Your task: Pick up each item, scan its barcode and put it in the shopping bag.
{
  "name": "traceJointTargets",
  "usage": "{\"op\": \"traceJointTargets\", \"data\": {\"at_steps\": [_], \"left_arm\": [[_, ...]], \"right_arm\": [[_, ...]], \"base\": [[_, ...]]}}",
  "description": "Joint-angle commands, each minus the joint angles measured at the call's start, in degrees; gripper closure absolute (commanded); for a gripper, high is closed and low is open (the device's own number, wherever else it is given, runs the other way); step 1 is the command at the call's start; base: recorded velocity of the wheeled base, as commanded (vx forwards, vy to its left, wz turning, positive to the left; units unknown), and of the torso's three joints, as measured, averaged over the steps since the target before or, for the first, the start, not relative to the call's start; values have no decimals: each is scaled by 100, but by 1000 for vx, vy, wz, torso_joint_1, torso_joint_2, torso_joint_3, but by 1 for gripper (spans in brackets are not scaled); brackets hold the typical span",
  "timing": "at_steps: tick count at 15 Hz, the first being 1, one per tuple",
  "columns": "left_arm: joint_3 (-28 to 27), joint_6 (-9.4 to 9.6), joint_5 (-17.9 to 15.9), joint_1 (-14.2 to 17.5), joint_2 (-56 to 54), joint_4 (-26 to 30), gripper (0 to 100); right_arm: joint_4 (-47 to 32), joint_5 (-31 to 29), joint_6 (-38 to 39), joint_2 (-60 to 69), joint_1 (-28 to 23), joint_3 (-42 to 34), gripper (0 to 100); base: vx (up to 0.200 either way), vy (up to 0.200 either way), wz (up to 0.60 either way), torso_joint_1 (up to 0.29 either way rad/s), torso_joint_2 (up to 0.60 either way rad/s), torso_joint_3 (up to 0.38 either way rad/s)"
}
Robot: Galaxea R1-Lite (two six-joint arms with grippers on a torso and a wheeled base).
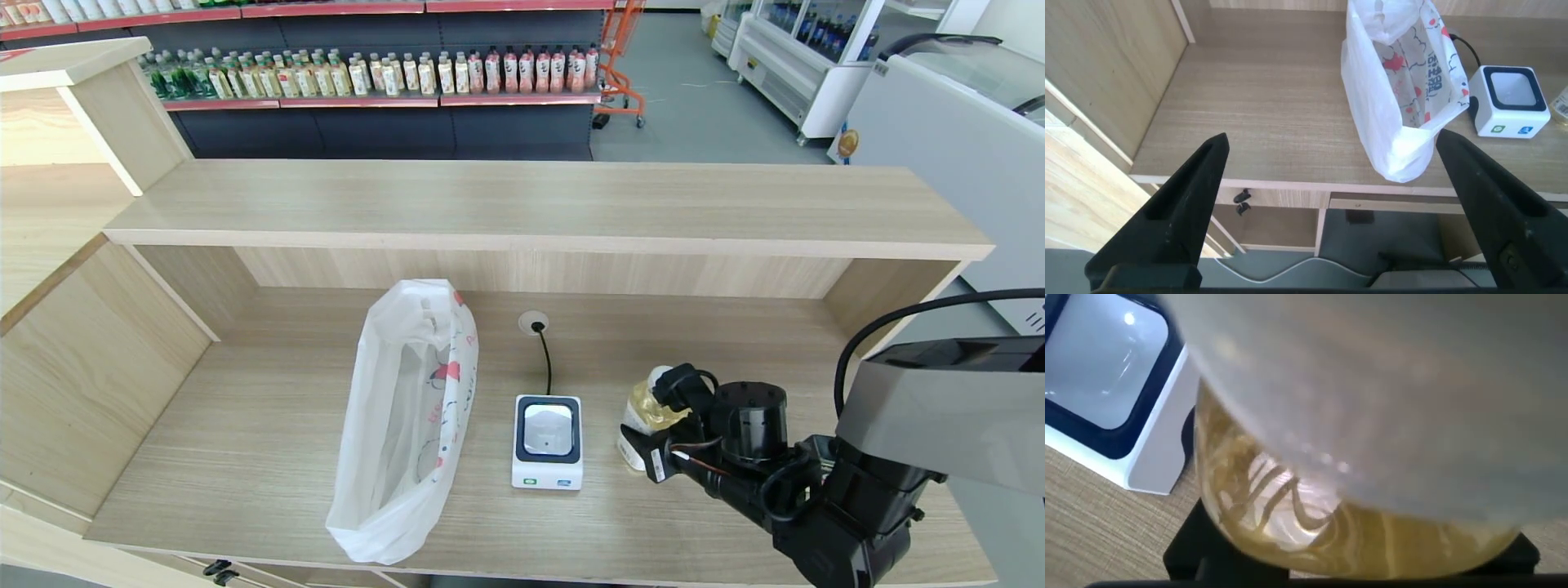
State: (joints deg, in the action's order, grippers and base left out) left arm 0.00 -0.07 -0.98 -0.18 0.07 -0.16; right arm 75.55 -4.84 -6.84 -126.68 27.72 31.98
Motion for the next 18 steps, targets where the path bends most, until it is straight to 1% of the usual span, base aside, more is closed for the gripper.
{"op": "traceJointTargets", "data": {"at_steps": [1, 2, 3, 5, 6, 7, 9, 11, 13, 14, 16, 18], "left_arm": [[0, -1, 1, 1, 1, -2, 0], [0, -1, 1, 1, 1, -2, 0], [0, -1, 1, 1, 1, -2, 0], [0, -1, 1, 1, 1, -2, 0], [0, -1, 1, 1, 1, -2, 0], [0, -1, 1, 1, 1, -2, 0], [0, -1, 1, 1, 1, -2, 0], [0, -1, 1, 1, 1, -2, 0], [0, -1, 1, 1, 1, -2, 0], [0, -1, 1, 1, 1, -2, 0], [0, -1, 1, 1, 1, -2, 0], [0, -1, 1, 1, 1, -2, 0]], "right_arm": [[4, 378, 113, 381, -100, -77, 100], [-128, 783, 227, 803, -171, -201, 100], [-444, 1196, 376, 1251, -285, -324, 100], [-1279, 2382, 508, 2262, -759, -491, 100], [-1420, 2716, 526, 2438, -900, -526, 100], [-1675, 3551, 526, 2746, -1225, -622, 100], [-2132, 4492, 517, 3150, -1419, -710, 100], [-2281, 5098, 526, 3299, -1419, -763, 100], [-2360, 5626, 534, 3352, -1419, -789, 100], [-2518, 5828, 534, 3440, -1401, -789, 100], [-2773, 6127, 508, 3581, -1375, -789, 100], [-2923, 6294, 491, 3686, -1260, -825, 100]], "base": [[0, 0, 0, 0, 0, 0], [0, 0, 0, 0, 0, 0], [0, 0, 0, 0, 0, 0], [0, 0, 0, 0, 0, 0], [0, 0, 0, 0, 0, 0], [0, 0, 0, 0, 0, 0], [0, 0, 0, 0, 0, 0], [0, 0, 0, 0, 0, 0], [0, 0, 0, 0, 0, 0], [0, 0, 0, 0, 0, 0], [0, 0, 0, 0, 0, 0], [0, 0, 0, 0, 0, 0]]}}
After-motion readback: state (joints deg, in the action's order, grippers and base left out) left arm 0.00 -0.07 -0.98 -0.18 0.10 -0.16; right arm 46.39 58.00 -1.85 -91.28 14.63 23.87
